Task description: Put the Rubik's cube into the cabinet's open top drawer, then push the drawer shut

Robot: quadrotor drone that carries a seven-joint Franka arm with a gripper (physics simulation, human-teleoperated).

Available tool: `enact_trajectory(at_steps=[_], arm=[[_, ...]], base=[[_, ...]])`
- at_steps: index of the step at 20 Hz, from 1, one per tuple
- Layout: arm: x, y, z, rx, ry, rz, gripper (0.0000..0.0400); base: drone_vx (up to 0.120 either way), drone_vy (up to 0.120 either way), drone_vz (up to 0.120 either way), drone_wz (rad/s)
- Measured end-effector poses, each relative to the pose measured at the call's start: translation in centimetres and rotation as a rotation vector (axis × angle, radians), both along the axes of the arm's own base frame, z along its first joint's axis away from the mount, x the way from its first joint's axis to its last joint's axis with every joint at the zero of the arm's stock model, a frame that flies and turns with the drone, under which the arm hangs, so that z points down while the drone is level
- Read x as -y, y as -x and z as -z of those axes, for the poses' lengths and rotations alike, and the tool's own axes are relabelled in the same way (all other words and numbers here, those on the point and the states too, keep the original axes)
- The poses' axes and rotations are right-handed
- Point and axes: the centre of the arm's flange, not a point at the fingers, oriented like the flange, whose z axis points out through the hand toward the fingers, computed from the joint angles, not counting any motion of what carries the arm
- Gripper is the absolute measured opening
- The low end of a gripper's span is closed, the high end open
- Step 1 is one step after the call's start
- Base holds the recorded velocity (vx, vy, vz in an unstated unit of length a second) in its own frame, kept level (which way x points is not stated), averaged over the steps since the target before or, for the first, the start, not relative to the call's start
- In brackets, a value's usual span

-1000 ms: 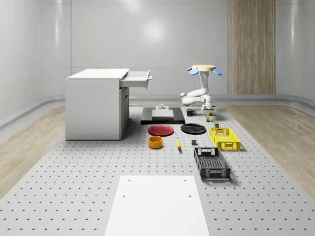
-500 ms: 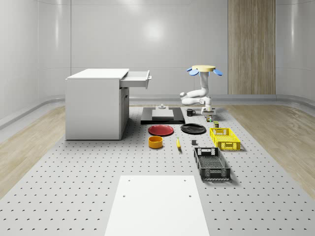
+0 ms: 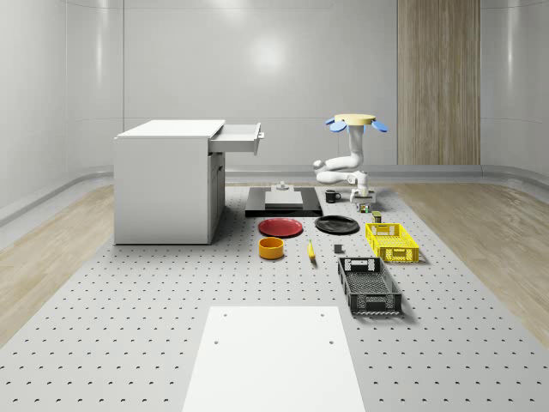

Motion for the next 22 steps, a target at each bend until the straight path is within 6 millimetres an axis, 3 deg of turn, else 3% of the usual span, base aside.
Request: enact_trajectory(at_steps=[6,11,17,22], arm=[[0.0,-0.2,-0.1,0.000,0.000,0.000,0.0347],[0.0,-0.2,0.0,0.000,0.001,0.001,0.0333],[-0.1,-0.2,2.0,0.002,-0.007,-0.002,0.0316],[-0.1,-0.2,4.1,0.004,-0.014,0.016,0.0294]], base=[[0.000,0.000,0.000,0.000],[0.000,0.000,0.000,0.000],[0.000,0.000,0.000,0.000],[0.056,-0.072,0.120,0.000]])
